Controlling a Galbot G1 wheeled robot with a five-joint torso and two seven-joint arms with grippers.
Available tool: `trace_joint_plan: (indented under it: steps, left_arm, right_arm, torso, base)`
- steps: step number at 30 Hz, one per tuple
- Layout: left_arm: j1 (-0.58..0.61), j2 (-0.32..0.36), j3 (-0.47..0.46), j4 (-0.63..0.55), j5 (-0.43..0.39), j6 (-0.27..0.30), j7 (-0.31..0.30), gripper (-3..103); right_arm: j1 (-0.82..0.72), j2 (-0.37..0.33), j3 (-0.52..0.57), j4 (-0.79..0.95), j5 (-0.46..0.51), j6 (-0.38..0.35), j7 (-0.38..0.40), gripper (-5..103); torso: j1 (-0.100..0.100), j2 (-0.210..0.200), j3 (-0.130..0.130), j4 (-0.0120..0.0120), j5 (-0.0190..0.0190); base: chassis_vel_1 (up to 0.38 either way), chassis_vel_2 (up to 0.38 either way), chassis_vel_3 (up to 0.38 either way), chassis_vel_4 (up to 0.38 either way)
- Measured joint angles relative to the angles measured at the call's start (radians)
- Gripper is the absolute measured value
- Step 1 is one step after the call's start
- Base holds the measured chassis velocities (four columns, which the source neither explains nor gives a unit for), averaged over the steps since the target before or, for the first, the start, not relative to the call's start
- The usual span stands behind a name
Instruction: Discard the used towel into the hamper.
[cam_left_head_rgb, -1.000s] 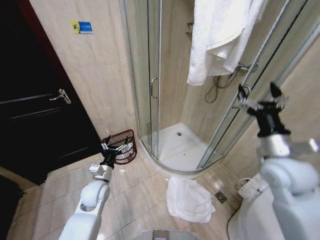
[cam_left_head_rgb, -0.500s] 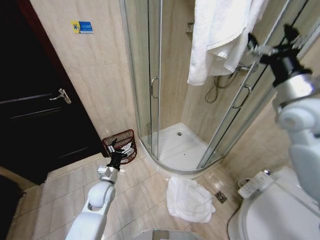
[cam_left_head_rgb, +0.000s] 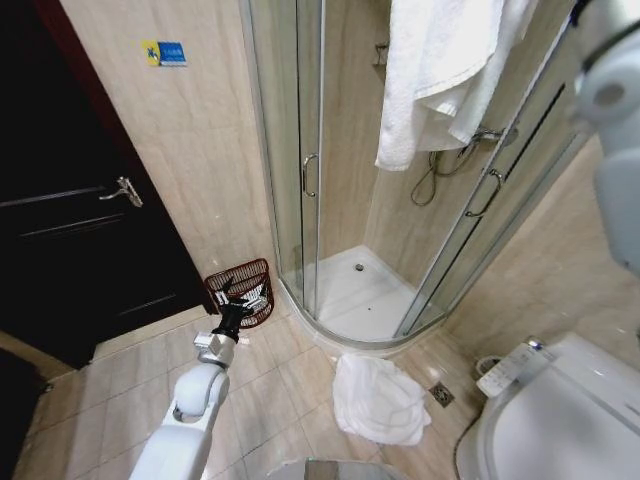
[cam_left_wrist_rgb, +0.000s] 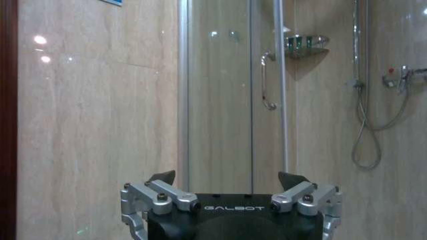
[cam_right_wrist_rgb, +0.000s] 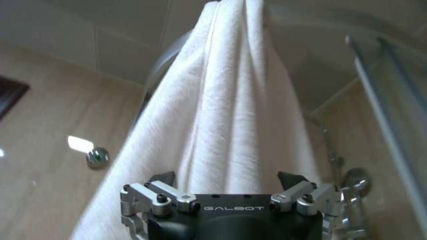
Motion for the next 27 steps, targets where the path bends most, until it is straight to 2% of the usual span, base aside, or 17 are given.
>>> trace_joint_plan:
  steps: [3,6,12,19,23,27]
  left_arm:
    - [0.002,-0.006,0.001,0.002,0.002,-0.010,0.003,100]
    - [0.008,-0.007,-0.003,0.002,0.001,-0.019,0.003,100]
    - [0.018,0.003,-0.027,0.007,-0.014,-0.040,0.009,100]
    - [0.028,0.008,-0.037,0.018,-0.029,-0.061,0.011,100]
    - [0.028,0.009,-0.039,0.021,-0.034,-0.071,0.012,100]
    - [0.030,0.014,-0.043,0.021,-0.040,-0.071,0.013,100]
  right_arm:
    - [0.042,0.077,-0.027,-0.053,0.041,-0.002,0.033,100]
    - [0.062,0.115,-0.037,-0.074,0.045,-0.003,0.055,100]
    - [0.099,0.140,-0.063,-0.090,0.044,-0.013,0.102,101]
    - [0.125,0.157,-0.086,-0.106,0.029,-0.013,0.141,88]
    - [0.131,0.173,-0.087,-0.129,0.008,-0.012,0.146,72]
    - [0.131,0.176,-0.084,-0.137,-0.004,-0.012,0.146,64]
  torso:
    - [0.000,0.000,0.000,0.0000,-0.0005]
    - [0.000,-0.001,0.000,0.0003,-0.0004]
    - [-0.001,-0.001,-0.001,0.0001,-0.0003]
    - [-0.001,-0.001,0.000,0.0000,-0.0002]
    - [-0.001,-0.001,-0.001,0.0001,-0.0002]
    - [-0.001,-0.001,-0.001,0.0001,-0.0002]
  base:
    - [0.000,0.000,0.000,0.000]
    - [0.000,0.000,0.000,0.000]
    - [0.000,0.000,0.000,0.000]
    - [0.000,0.000,0.000,0.000]
    - [0.000,0.000,0.000,0.000]
    - [0.000,0.000,0.000,0.000]
